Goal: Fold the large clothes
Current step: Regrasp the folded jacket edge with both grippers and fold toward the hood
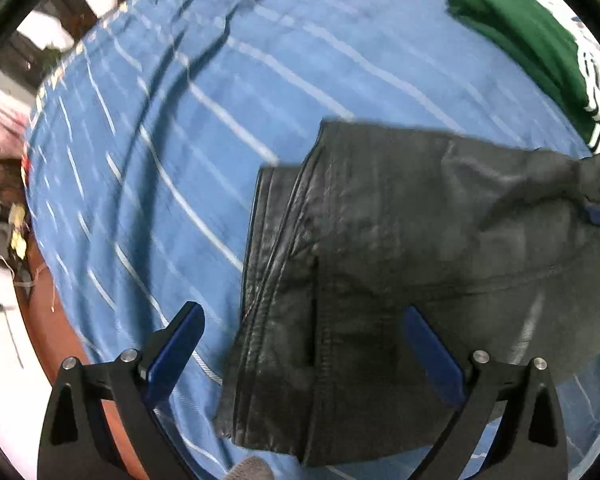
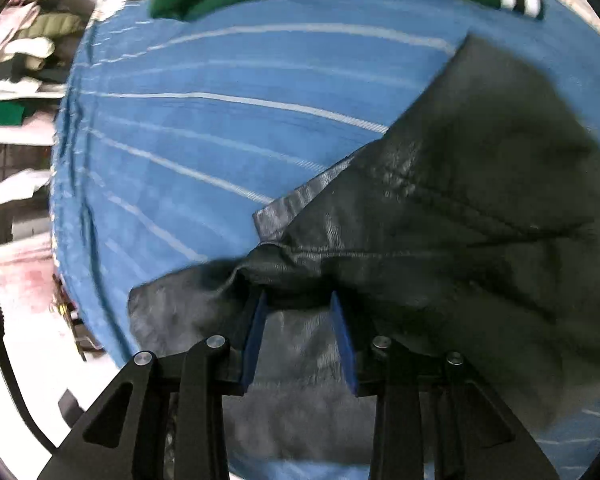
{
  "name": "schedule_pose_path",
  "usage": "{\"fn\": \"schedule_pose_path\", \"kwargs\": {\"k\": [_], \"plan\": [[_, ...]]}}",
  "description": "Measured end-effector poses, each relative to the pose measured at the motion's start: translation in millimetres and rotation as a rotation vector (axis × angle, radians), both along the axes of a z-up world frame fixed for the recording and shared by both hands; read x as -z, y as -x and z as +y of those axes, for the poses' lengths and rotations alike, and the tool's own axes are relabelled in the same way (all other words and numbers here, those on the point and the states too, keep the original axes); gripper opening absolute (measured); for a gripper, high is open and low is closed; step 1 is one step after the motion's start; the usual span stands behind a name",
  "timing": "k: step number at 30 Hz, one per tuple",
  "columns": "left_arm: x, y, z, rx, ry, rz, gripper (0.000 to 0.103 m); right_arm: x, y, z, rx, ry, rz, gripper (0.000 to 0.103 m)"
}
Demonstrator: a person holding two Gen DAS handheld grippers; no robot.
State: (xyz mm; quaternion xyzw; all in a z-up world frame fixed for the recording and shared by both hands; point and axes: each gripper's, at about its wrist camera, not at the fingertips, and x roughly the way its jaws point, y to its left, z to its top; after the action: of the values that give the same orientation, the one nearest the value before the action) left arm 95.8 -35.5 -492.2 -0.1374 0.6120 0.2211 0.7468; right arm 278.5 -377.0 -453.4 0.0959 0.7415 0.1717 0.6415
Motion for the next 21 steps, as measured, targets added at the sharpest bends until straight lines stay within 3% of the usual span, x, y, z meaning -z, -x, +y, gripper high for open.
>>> {"fn": "schedule_pose_path", "kwargs": {"k": [3, 6, 8, 12, 14, 17, 18, 21], "plan": [[-6.4, -8.0, -11.7, 0.026, -0.029, -0.009, 0.103, -21.3, 8.5, -19.7, -0.025, 0.091, -0.04, 0.036], [12.2, -26.2, -25.6, 0.045, -0.026, 0.027, 0.103, 9.9, 10.8, -26.8, -0.063, 0.209, 0.002, 0.035], [33.0, -36.8, -33.1, 0.051, -0.032, 0.073, 0.103, 32.9, 9.7, -31.1, -0.05, 0.202, 0.01, 0.035], [48.2, -42.2, -28.1, 0.008, -0.01, 0.042, 0.103, 34.5, 0.9, -29.8, -0.052, 0.226, 0.042, 0.035], [48.9, -40.0, -29.1, 0.006, -0.012, 0.024, 0.103, 29.2, 0.2, -35.8, -0.068, 0.181, 0.039, 0.037], [48.2, -38.9, -30.6, 0.012, -0.015, 0.029, 0.103, 3.1, 8.7, -69.4, -0.035, 0.003, -0.011, 0.037], [47.2, -40.8, -29.6, 0.021, -0.017, 0.048, 0.103, -12.7, 17.2, -94.4, 0.026, -0.081, -0.035, 0.043], [28.8, -49.1, -34.2, 0.028, -0.043, 0.059, 0.103, -44.2, 43.8, -166.2, 0.208, -0.143, -0.11, 0.054]]}}
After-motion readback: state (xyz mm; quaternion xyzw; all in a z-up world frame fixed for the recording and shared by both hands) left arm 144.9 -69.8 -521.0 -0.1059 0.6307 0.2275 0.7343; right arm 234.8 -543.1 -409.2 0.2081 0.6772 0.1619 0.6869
